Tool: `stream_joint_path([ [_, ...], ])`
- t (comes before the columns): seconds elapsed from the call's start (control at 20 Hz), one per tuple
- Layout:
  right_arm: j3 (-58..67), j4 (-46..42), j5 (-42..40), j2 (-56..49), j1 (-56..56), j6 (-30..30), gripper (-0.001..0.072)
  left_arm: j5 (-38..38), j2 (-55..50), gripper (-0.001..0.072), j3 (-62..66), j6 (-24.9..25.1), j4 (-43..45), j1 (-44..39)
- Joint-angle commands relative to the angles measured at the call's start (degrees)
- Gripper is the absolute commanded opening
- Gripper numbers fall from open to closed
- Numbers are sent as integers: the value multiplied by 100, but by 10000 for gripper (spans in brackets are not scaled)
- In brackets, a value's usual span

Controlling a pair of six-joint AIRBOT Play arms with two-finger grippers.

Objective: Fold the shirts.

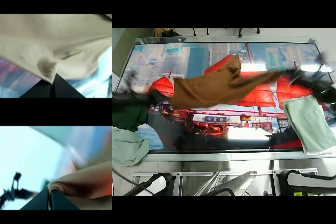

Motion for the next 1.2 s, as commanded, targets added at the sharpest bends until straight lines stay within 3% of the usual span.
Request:
stream_joint_path([
  [0.0,1285,2236,-109,914,-490,-407,25,-26,1117,14,2074,229,-1797,356],
  [0.15,2203,2037,-1248,1840,-879,-876,25,566,1784,14,3932,179,-1792,918],
  [0.25,2704,1414,-1921,2323,-1132,-1023,25,826,2098,14,4798,-24,-1423,1506],
  [0.35,3069,260,-2385,2638,-1211,-1014,25,772,2308,14,5200,-238,-979,2144],
  [0.45,3154,-315,-2406,2717,-1209,-951,26,831,2433,14,5003,-306,-824,2221],
  [0.75,2702,-1213,-776,1493,-566,-195,25,330,1818,14,2872,223,-809,1281],
  [0.9,2061,-2997,-1792,656,859,-188,25,638,841,14,1882,824,-446,118],
  [1.0,1834,-3888,-2614,-63,1434,68,24,1169,26,14,1475,892,675,-597],
  [1.15,1821,-4035,-3654,-1360,1648,85,24,1856,-1493,14,1469,765,1836,-1032],
])
